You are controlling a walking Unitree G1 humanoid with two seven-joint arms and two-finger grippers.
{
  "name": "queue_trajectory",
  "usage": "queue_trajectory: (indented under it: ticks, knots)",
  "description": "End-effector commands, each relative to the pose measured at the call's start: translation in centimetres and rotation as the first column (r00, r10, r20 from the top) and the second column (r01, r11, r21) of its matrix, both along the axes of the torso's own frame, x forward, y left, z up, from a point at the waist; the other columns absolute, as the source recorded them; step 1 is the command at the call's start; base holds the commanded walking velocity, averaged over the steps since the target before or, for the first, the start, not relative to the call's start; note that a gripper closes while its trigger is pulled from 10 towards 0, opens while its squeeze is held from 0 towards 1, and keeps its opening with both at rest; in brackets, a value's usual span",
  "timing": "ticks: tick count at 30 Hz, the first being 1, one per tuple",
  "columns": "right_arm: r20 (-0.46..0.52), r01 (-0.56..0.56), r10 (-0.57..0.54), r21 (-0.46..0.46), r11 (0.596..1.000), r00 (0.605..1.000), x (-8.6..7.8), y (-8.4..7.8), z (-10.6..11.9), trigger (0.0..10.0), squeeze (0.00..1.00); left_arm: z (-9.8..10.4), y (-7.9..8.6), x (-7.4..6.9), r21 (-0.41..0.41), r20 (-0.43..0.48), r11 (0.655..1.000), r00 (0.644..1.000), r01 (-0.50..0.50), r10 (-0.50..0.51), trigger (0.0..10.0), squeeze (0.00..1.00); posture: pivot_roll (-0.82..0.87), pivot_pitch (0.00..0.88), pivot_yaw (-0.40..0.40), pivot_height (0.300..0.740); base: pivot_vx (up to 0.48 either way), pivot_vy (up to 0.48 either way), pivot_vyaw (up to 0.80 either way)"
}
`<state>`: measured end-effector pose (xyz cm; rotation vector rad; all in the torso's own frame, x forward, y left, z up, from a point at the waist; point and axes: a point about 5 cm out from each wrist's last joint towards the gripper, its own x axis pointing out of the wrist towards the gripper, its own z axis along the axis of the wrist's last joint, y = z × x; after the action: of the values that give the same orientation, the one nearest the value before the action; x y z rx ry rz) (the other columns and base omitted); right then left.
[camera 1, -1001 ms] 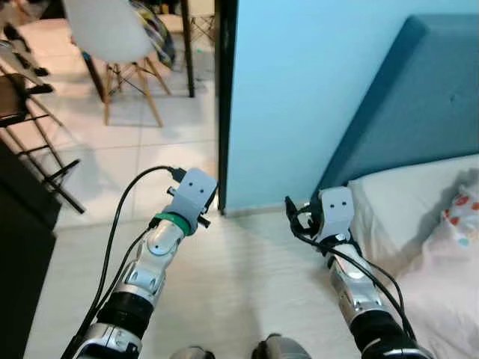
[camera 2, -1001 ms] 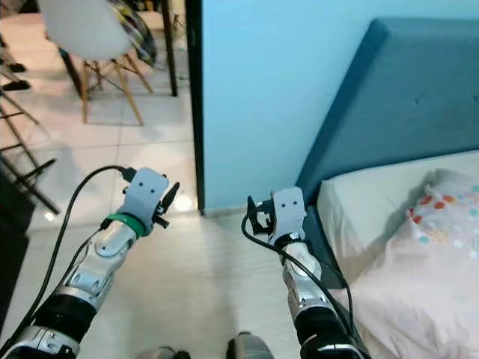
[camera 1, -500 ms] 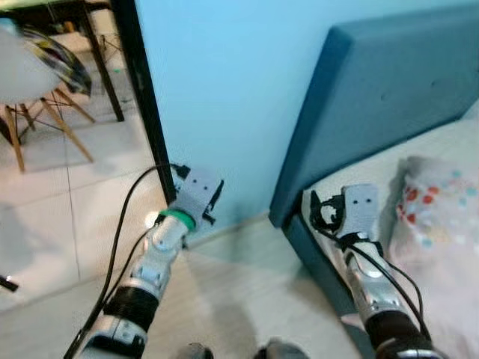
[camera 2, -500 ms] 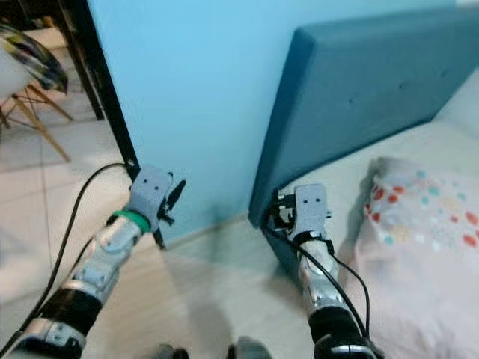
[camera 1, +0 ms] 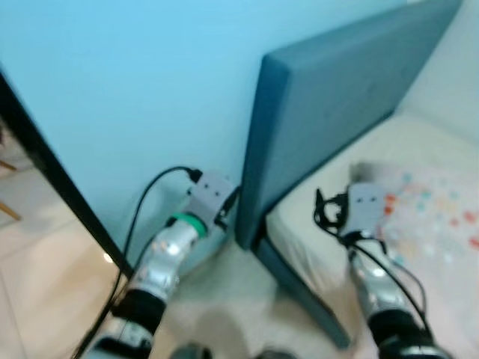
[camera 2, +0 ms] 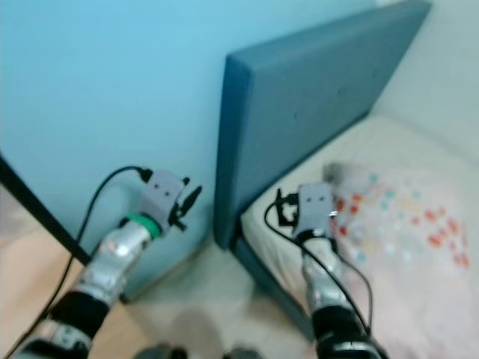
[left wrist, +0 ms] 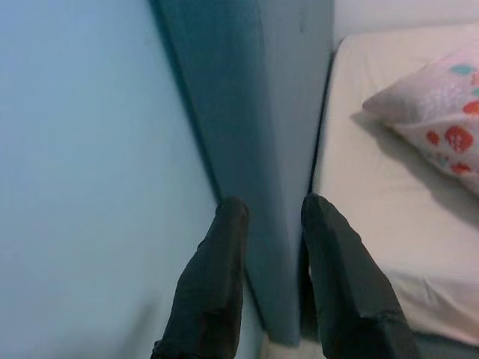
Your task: Clean up the room
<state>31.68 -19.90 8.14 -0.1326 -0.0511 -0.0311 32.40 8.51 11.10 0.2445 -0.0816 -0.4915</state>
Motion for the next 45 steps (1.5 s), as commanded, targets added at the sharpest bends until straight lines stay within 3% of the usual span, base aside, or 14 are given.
queue_trajectory:
  ticks: [1, 20, 45]
  knots:
    - [-0.026, 0.018, -0.018, -0.006, 1.0, 0.999, -0.42, -0.59, -0.57, 10.0, 0.0, -0.36, -0.85, -0.53, -0.012, -0.019, 0.999, 0.999, 0.042, -0.042, 10.0, 0.0, -0.09, 0.0, 0.047, 0.74, 0.0, 0.0, -0.79]
    - [-0.024, 0.022, -0.022, -0.006, 1.0, 0.999, -0.09, -0.62, -0.31, 10.0, 0.0, -0.19, -1.43, -0.46, -0.018, -0.033, 0.999, 0.999, 0.042, -0.042, 10.0, 0.0, -0.09, 0.0, 0.045, 0.74, 0.0, 0.0, -0.79]
    - [-0.025, 0.006, -0.006, 0.005, 1.0, 1.0, -0.03, 0.07, -0.45, 10.0, 0.0, 0.18, -1.0, 0.03, -0.025, -0.02, 1.0, 1.0, -0.013, 0.013, 10.0, 0.0, -0.09, 0.0, 0.052, 0.74, 0.028, 0.0, -0.79]
